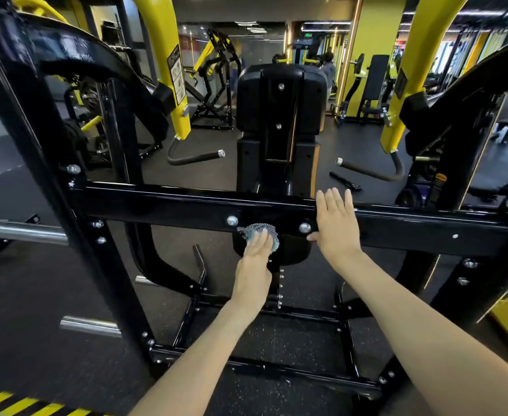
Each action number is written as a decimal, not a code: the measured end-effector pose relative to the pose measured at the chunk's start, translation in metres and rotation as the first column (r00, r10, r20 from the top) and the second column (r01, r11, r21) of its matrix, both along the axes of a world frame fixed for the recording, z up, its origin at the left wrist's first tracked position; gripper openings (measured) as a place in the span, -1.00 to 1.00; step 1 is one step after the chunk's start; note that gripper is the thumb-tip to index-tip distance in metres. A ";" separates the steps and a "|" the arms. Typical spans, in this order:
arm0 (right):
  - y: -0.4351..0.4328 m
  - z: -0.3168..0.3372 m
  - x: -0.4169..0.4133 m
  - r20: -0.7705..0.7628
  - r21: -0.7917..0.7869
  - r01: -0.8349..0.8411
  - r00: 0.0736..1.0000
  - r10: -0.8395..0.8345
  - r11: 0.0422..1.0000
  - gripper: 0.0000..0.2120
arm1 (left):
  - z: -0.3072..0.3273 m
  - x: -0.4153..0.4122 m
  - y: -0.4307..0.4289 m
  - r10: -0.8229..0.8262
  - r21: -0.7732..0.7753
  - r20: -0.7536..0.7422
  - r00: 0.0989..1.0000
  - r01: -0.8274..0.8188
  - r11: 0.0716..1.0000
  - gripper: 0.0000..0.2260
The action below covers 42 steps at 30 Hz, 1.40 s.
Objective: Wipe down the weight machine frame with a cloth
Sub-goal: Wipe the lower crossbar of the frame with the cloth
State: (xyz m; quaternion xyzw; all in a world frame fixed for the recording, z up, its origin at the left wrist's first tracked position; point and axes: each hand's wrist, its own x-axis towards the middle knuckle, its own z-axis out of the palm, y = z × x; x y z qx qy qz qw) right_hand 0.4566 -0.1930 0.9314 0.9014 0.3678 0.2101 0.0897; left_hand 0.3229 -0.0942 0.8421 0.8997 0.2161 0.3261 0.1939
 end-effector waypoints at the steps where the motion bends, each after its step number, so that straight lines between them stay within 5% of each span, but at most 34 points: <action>1: 0.000 0.000 0.001 0.005 -0.002 0.003 1.000 -0.003 1.000 -0.10 | 0.004 -0.001 0.002 -0.004 -0.068 0.037 0.999 0.006 0.998 -0.40; 5: 0.001 0.002 -0.002 -0.005 0.016 0.009 1.000 -0.009 1.000 -0.10 | 0.025 -0.013 0.006 0.023 -0.378 0.096 0.995 0.015 0.926 -0.55; 7: 0.002 0.002 -0.004 -0.016 0.018 0.009 1.000 -0.009 1.000 -0.11 | 0.047 -0.021 0.003 0.092 -0.490 0.306 0.948 0.074 0.869 -0.60; 9: 0.002 0.001 -0.002 -0.024 0.032 0.006 1.000 -0.005 0.999 -0.10 | 0.067 -0.023 0.006 0.168 -0.490 0.537 0.827 0.144 0.860 -0.64; 11: 0.002 0.001 -0.002 -0.021 0.022 0.001 1.000 -0.001 1.000 -0.10 | 0.070 -0.013 0.016 0.192 -0.377 0.597 0.779 0.061 0.924 -0.65; 13: 0.003 0.000 0.001 -0.009 0.009 -0.008 1.000 0.008 1.000 -0.09 | 0.051 0.003 0.028 0.122 -0.206 0.520 0.846 -0.014 0.978 -0.55; 17: 0.001 -0.003 0.005 0.029 -0.021 -0.017 0.999 0.017 1.000 -0.09 | -0.008 0.015 0.032 0.038 0.198 0.120 0.992 -0.062 0.978 -0.38; 21: 0.002 -0.003 0.002 0.044 -0.013 0.000 0.999 0.001 1.000 -0.07 | -0.054 -0.014 0.018 -0.004 0.153 -0.348 0.937 0.062 0.986 -0.37; 24: -0.001 -0.019 -0.005 0.021 0.149 0.012 1.000 -0.015 0.989 -0.04 | -0.054 -0.026 0.023 -0.016 -0.178 -0.271 0.962 -0.034 0.983 -0.48; 26: -0.009 -0.042 -0.020 0.028 0.301 -0.055 0.998 0.048 0.952 -0.09 | -0.031 -0.029 0.030 -0.068 -0.554 -0.233 0.970 -0.075 0.829 -0.55; 28: -0.017 -0.076 -0.035 0.059 0.400 -0.257 0.965 0.256 0.880 -0.26 | -0.009 -0.035 0.035 -0.162 -0.875 -0.120 0.980 -0.027 0.484 -0.60; 29: -0.019 -0.088 -0.042 -0.074 0.417 -0.274 0.940 0.333 0.866 -0.41 | 0.000 -0.038 0.036 -0.188 -0.955 -0.031 0.982 0.026 0.297 -0.63; 30: -0.019 -0.092 -0.049 -0.327 0.447 -0.190 0.875 0.357 0.874 -0.57 | 0.005 -0.041 0.037 -0.189 -0.985 0.044 0.981 0.075 0.157 -0.65; 31: -0.016 -0.092 -0.053 -0.632 0.449 -0.020 0.699 0.334 0.893 -0.65 | 0.008 -0.044 0.036 -0.187 -0.991 0.093 0.978 0.109 0.075 -0.66; 32: -0.012 -0.092 -0.057 -0.850 0.409 0.155 0.423 0.314 0.899 -0.59 | 0.009 -0.046 0.034 -0.183 -0.991 0.127 0.975 0.133 0.025 -0.67; 33: -0.008 -0.092 -0.059 -0.932 0.357 0.286 0.167 0.321 0.889 -0.43 | 0.008 -0.047 0.032 -0.175 -0.989 0.148 0.973 0.148 -0.011 -0.67; 35: -0.003 -0.094 -0.058 -0.897 0.336 0.446 -0.118 0.427 0.829 -0.13 | 0.006 -0.049 0.027 -0.150 -0.982 0.184 0.971 0.176 -0.068 -0.68; 38: -0.006 -0.092 -0.062 -0.857 0.348 0.419 -0.220 0.465 0.839 -0.45 | 0.004 -0.051 0.027 -0.132 -0.977 0.204 0.970 0.194 -0.087 -0.69; 42: -0.003 -0.097 -0.065 -0.861 0.378 0.485 -0.130 0.492 0.789 -0.81 | 0.001 -0.060 0.031 -0.187 -0.973 0.214 0.959 0.193 -0.125 -0.71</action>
